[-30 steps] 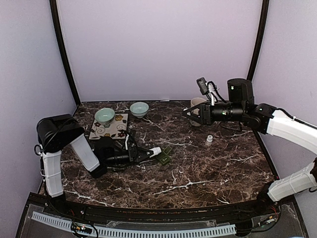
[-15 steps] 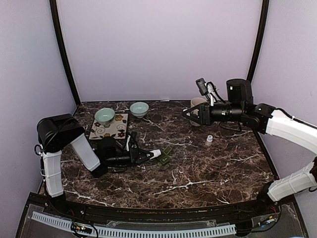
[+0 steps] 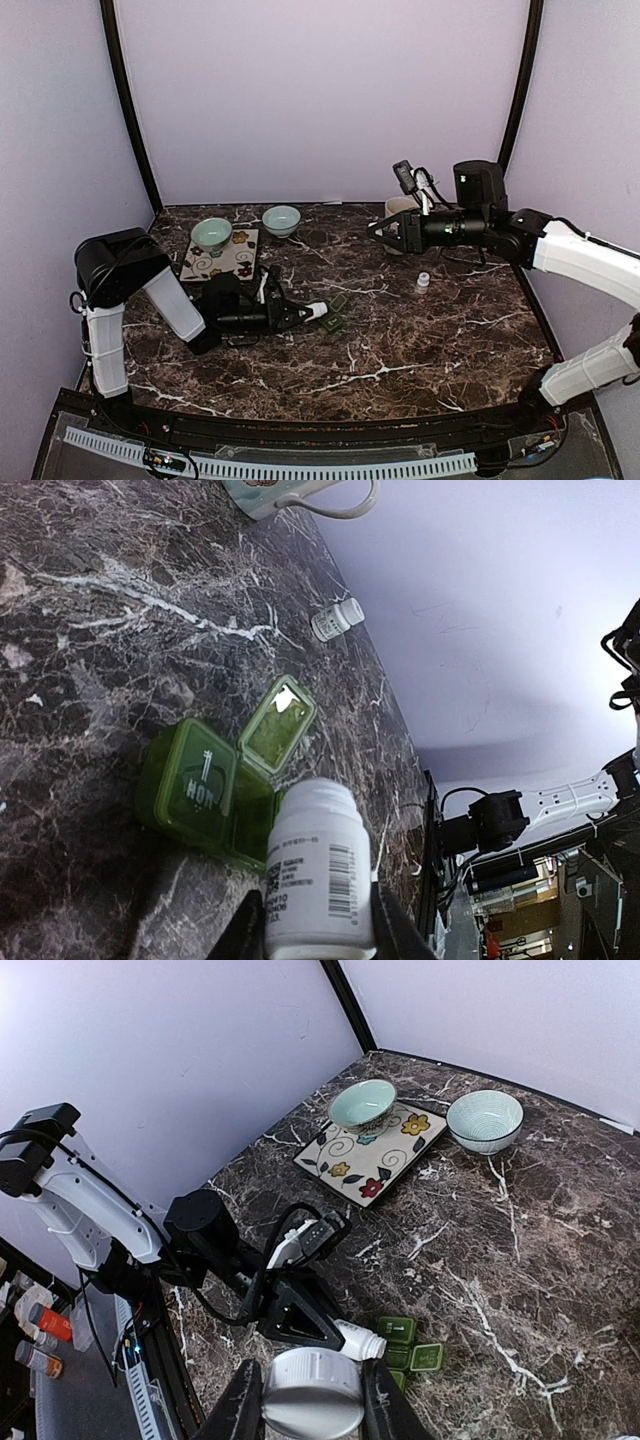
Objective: Sort the pills into containers
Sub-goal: Pour the pill into the compartment of the pill container.
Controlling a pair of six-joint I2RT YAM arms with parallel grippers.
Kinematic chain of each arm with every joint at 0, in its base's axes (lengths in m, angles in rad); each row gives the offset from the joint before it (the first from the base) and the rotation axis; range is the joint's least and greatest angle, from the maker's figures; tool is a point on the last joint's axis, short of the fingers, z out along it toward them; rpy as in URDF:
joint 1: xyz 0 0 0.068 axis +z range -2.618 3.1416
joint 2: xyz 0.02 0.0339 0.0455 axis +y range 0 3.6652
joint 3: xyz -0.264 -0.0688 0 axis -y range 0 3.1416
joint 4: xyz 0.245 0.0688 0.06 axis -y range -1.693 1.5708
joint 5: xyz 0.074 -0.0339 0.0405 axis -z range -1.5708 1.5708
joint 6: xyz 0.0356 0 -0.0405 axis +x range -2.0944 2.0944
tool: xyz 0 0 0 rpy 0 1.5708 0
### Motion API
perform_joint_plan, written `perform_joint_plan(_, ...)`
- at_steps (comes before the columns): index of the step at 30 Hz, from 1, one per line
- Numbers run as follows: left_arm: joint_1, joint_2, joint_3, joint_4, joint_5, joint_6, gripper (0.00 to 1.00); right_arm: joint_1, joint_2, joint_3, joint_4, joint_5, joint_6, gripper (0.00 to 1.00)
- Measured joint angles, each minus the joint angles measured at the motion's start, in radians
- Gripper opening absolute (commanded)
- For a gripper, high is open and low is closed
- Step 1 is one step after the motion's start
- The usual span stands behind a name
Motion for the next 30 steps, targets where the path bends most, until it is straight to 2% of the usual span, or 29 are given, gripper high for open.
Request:
perform_joint_plan(15, 0.0, 0.0, 0.024, -0.104, -0.017, 0.042, 0.0, -0.008, 0.019, 0.0, 0.0, -0.013, -0.004, 0.0)
perform_joint_plan(30, 0.0, -0.005, 0.007, 0.001, -0.009, 0.018, 0.0, -0.01, 0.021, 0.0, 0.0, -0.022, -0.004, 0.0)
